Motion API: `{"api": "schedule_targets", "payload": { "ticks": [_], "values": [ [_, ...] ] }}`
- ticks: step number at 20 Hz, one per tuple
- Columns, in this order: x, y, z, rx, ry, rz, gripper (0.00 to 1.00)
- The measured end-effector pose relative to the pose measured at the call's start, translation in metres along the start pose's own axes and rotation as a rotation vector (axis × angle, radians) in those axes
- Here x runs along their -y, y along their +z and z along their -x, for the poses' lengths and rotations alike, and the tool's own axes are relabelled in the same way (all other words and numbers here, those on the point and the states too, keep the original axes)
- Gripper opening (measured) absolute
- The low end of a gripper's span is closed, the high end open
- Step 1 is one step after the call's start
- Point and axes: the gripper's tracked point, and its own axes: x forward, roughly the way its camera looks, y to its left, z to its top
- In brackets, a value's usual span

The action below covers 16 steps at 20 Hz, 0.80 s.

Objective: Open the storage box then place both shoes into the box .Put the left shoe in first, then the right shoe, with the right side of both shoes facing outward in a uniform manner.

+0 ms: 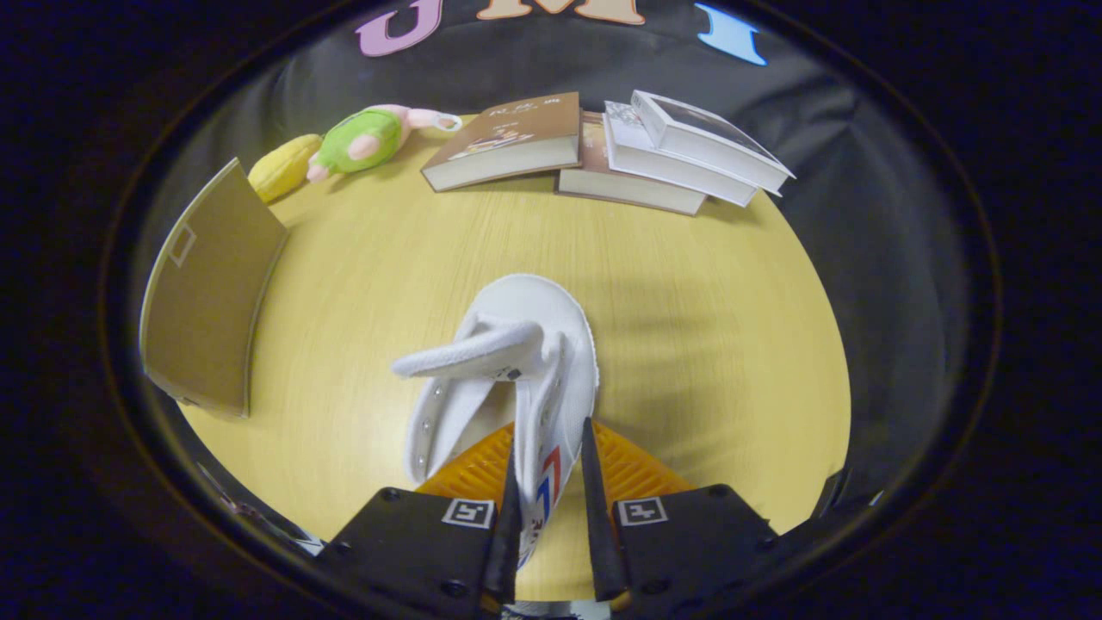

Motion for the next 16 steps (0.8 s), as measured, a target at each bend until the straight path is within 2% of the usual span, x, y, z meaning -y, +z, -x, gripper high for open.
{"api": "schedule_targets", "payload": {
  "ticks": [1,3,5,6,7,11,16],
  "values": [
    [0.001,0.000,-0.001,-0.002,-0.013,-0.024,0.38],
    [0.002,0.001,0.001,0.025,-0.050,0.021,0.23],
    [0.006,0.003,0.003,0.058,-0.121,0.073,0.19],
    [0.009,0.002,0.003,0.070,-0.147,0.100,0.09],
    [0.008,0.003,0.006,0.090,-0.160,0.125,0.09],
    [-0.020,0.006,0.003,0.106,-0.041,0.015,0.05],
    [-0.047,0.014,0.018,0.142,0.042,-0.014,0.05]
  ]
}}
